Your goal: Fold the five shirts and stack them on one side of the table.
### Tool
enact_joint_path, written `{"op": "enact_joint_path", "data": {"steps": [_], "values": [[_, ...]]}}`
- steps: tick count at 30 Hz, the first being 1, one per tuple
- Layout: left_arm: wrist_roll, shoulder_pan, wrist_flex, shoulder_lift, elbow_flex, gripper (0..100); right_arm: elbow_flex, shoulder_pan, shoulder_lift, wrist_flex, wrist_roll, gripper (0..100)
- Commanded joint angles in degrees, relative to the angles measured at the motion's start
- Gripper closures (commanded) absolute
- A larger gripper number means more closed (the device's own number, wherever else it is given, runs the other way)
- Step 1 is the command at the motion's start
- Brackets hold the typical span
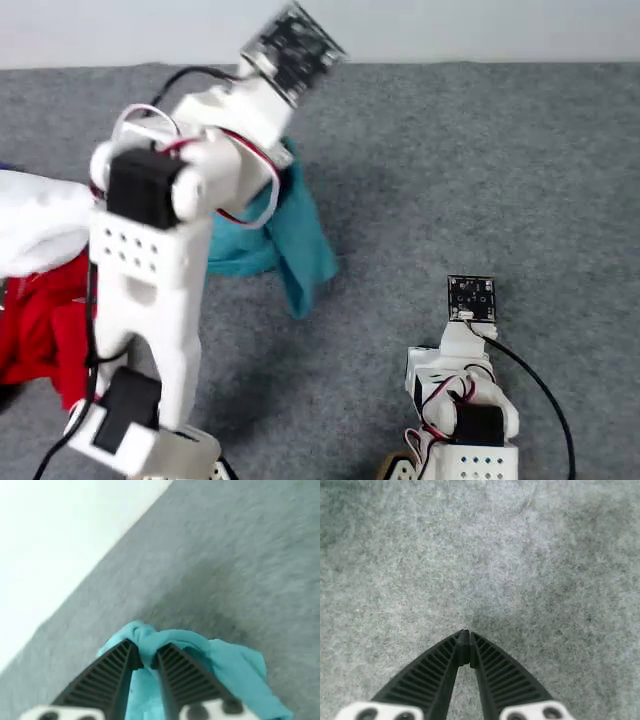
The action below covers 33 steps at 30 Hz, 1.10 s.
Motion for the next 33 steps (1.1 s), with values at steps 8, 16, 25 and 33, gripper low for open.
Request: {"op": "enact_joint_path", "data": {"steps": [8, 16, 25, 33], "values": [[0.53, 7.3, 1.14, -9.14, 11.3, 100, 0.79, 0.57, -0.4, 0.4, -0.26, 99.0], [0.35, 6.86, 1.05, -18.29, 38.81, 100, 0.79, 0.4, -0.4, 0.4, -0.35, 99.0], [0.44, -1.23, 0.62, -22.15, 51.65, 100, 0.79, 0.31, -0.4, 0.4, -0.26, 99.0], [0.26, -11.34, 0.18, -18.55, 51.91, 100, -0.97, 0.66, -0.48, -8.04, -0.09, 99.0]]}}
